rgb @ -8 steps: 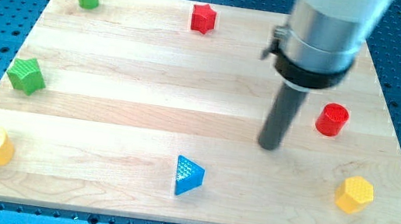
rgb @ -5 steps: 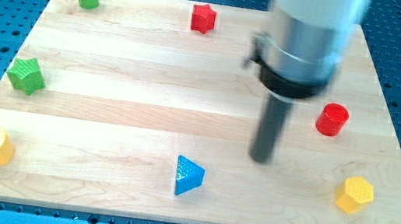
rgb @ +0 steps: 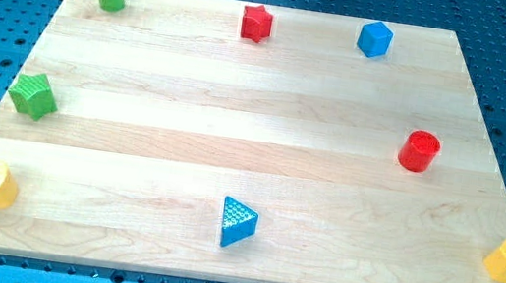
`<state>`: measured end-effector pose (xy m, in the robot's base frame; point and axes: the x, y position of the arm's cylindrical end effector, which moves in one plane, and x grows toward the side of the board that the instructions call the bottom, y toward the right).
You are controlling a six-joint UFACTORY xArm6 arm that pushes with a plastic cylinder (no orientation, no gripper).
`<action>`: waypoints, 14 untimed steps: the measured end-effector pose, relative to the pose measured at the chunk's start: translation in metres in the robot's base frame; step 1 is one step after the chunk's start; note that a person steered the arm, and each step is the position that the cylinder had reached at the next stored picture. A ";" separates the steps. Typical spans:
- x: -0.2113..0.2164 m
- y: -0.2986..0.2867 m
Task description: Place the yellow hexagon right to the green star
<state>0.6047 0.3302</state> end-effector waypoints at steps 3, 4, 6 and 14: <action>-0.059 -0.076; -0.027 -0.059; -0.057 -0.129; -0.123 -0.244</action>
<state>0.4813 0.0861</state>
